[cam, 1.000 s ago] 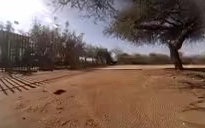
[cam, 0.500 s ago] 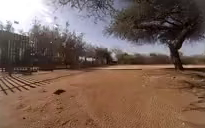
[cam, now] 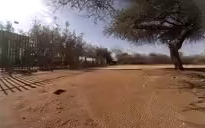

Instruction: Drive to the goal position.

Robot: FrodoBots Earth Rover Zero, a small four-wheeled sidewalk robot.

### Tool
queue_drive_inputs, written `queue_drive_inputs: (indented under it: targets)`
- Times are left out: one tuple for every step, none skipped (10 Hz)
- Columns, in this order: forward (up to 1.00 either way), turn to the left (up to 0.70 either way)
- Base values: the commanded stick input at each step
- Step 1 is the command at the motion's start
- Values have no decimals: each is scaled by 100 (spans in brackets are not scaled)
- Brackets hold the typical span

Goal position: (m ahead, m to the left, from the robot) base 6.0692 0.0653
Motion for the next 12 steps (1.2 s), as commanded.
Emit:
queue_drive_inputs:
  targets:
    - [100, 0]
    - [100, 0]
    - [100, 0]
    - [100, 0]
    - [100, 0]
    - [100, 0]
    - [100, 0]
    - [100, 0]
    - [100, 0]
    - [100, 0]
    - [100, 0]
    - [100, 0]
